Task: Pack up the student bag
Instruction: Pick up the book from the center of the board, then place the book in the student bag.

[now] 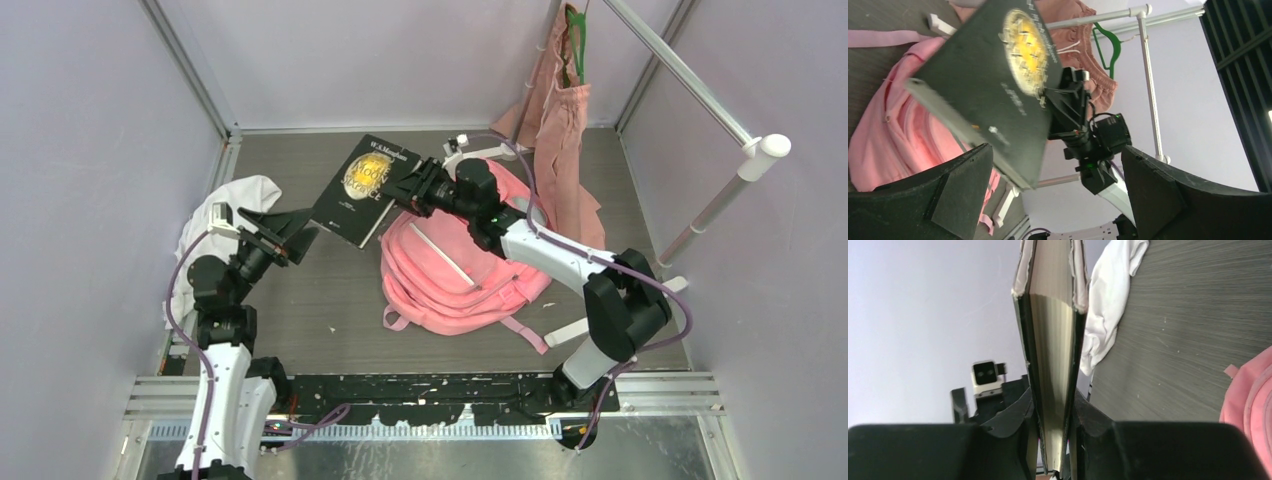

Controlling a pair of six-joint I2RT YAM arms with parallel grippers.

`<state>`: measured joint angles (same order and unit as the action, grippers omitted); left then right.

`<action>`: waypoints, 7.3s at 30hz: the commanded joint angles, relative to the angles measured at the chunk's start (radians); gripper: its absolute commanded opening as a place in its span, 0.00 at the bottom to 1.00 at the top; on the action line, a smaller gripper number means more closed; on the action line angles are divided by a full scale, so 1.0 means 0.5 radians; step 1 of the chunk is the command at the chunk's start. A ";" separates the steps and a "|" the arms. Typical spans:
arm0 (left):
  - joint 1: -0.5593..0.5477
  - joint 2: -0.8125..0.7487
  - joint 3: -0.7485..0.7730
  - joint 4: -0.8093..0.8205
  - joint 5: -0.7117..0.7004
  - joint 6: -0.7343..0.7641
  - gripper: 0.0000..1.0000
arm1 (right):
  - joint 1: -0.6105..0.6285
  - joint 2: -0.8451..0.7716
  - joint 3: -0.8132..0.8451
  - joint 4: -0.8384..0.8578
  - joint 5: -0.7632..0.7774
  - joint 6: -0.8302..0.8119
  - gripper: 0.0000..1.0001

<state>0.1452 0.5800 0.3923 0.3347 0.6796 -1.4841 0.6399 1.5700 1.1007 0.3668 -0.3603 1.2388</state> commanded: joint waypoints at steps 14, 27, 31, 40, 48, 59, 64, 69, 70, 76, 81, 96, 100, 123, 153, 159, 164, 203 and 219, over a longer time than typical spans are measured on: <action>-0.035 -0.061 0.070 0.102 -0.012 0.086 0.95 | 0.178 0.062 0.250 0.484 0.219 0.032 0.01; -0.036 0.109 0.166 0.031 0.120 0.204 0.97 | 0.161 -0.022 0.316 0.398 0.217 -0.093 0.01; -0.035 0.156 0.170 0.028 0.058 0.229 0.98 | 0.190 0.063 0.344 0.478 0.137 0.014 0.01; -0.034 0.296 0.193 0.089 0.195 0.246 0.97 | 0.184 -0.027 0.330 0.373 0.220 -0.140 0.01; -0.035 0.350 0.297 -0.216 0.380 0.481 0.97 | 0.141 -0.057 0.335 0.240 0.264 -0.230 0.01; -0.035 0.435 0.330 -0.222 0.570 0.527 0.97 | 0.137 -0.050 0.349 0.212 0.291 -0.274 0.01; -0.035 0.427 0.299 -0.226 0.573 0.550 0.98 | 0.126 -0.080 0.332 0.211 0.304 -0.286 0.01; -0.033 0.478 0.263 -0.117 0.596 0.525 0.99 | 0.126 -0.094 0.325 0.232 0.276 -0.256 0.01; -0.036 0.501 0.252 -0.068 0.619 0.510 0.99 | 0.126 -0.095 0.322 0.240 0.268 -0.239 0.01; -0.038 0.602 0.160 0.164 0.620 0.400 0.99 | 0.127 -0.086 0.297 0.325 0.224 -0.156 0.01; -0.042 0.653 0.157 0.368 0.582 0.294 0.99 | 0.144 -0.059 0.294 0.377 0.193 -0.098 0.01; -0.053 0.630 0.104 0.717 0.289 0.058 0.81 | 0.205 0.095 0.118 0.677 0.315 0.240 0.01; -0.053 0.652 0.105 0.717 0.269 0.060 0.71 | 0.217 0.134 0.146 0.715 0.265 0.245 0.01; -0.039 0.500 0.415 0.119 0.307 0.318 0.00 | 0.174 -0.139 0.226 -0.485 -0.038 -0.645 1.00; -0.106 -0.310 0.570 -1.582 -0.099 0.921 0.00 | 0.648 -0.363 -0.341 -1.033 0.797 -1.810 0.84; -0.104 -0.279 0.633 -1.766 -0.129 1.025 0.00 | 0.591 -0.107 -0.208 -1.061 0.748 -1.829 0.49; -0.106 -0.253 0.601 -1.707 -0.082 1.024 0.00 | 0.572 -0.142 -0.257 -0.969 0.713 -1.777 0.03; -0.817 0.680 0.264 -0.216 0.068 0.602 0.00 | 0.202 -0.376 0.573 -1.061 0.061 -1.380 0.01; -1.181 1.882 0.636 0.561 -0.197 0.510 0.00 | 0.261 -0.407 0.539 -1.057 0.135 -1.361 0.01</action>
<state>-0.3592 1.4498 0.5831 0.4561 0.6521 -1.2514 0.7502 1.4147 1.3174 -0.3115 -0.2619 0.5331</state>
